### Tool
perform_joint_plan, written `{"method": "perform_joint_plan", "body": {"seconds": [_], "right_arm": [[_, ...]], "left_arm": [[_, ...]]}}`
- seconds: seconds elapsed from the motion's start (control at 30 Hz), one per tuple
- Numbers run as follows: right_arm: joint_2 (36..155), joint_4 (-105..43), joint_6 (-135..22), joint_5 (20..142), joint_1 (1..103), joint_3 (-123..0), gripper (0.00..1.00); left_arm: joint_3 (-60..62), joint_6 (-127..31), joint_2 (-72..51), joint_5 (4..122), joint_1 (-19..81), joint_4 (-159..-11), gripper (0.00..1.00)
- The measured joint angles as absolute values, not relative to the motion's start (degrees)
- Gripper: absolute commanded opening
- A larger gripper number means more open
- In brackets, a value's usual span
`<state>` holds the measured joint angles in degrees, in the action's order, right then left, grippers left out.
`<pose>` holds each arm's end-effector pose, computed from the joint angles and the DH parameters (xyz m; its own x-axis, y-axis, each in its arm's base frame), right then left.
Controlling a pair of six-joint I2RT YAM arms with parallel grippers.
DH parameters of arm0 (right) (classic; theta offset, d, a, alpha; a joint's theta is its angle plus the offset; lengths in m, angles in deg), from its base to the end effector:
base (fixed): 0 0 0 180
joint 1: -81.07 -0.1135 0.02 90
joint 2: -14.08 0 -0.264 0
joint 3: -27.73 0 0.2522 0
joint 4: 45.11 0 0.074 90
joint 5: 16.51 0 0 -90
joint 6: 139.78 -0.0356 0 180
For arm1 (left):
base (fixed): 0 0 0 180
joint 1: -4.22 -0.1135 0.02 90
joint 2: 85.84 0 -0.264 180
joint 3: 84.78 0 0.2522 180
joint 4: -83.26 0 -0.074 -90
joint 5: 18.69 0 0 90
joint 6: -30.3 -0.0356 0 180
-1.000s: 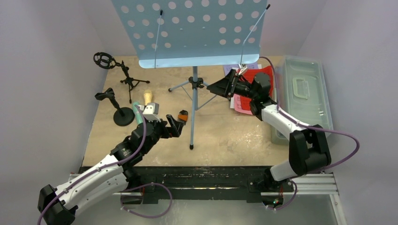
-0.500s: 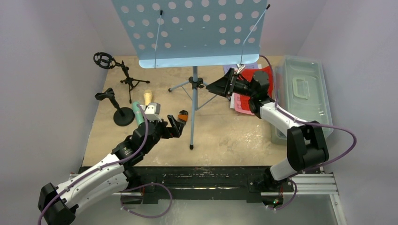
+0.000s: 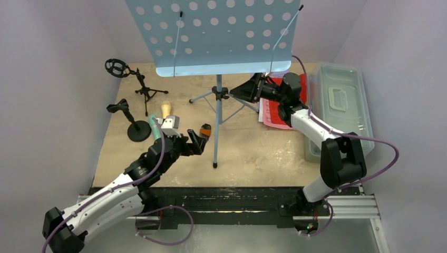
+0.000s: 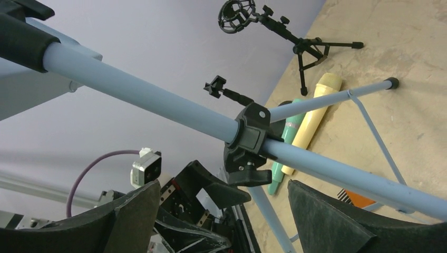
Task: Pack up the instrument practice props
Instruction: Unscrew the knob on the music stand.
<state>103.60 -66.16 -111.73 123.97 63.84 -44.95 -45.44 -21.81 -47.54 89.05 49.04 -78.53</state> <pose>0.3315 0.1316 0.3115 -0.7819 0.3455 -0.5190 -0.4961 0.1595 0.8535 0.1269 -0.1108 0.2498 -0.4508 -0.3767 -0.8093 0.2383 0.8229 -0.5158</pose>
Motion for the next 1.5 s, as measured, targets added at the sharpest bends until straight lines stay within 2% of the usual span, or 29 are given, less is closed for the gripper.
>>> {"method": "perform_joint_plan", "body": {"seconds": [0.97,1.27,1.5], "right_arm": [[105.4,-54.5,-109.1,116.1,61.5,-51.4,0.90],[99.0,-52.1,-111.0,113.1,60.8,-46.0,0.82],[99.3,-52.2,-115.2,111.9,58.2,-44.5,0.69]], "left_arm": [[-45.5,-21.8,-48.0,87.2,49.0,-79.1,1.00],[-45.5,-21.7,-48.6,87.0,49.0,-79.3,1.00],[-45.5,-21.3,-48.3,86.7,49.0,-79.5,1.00]]}}
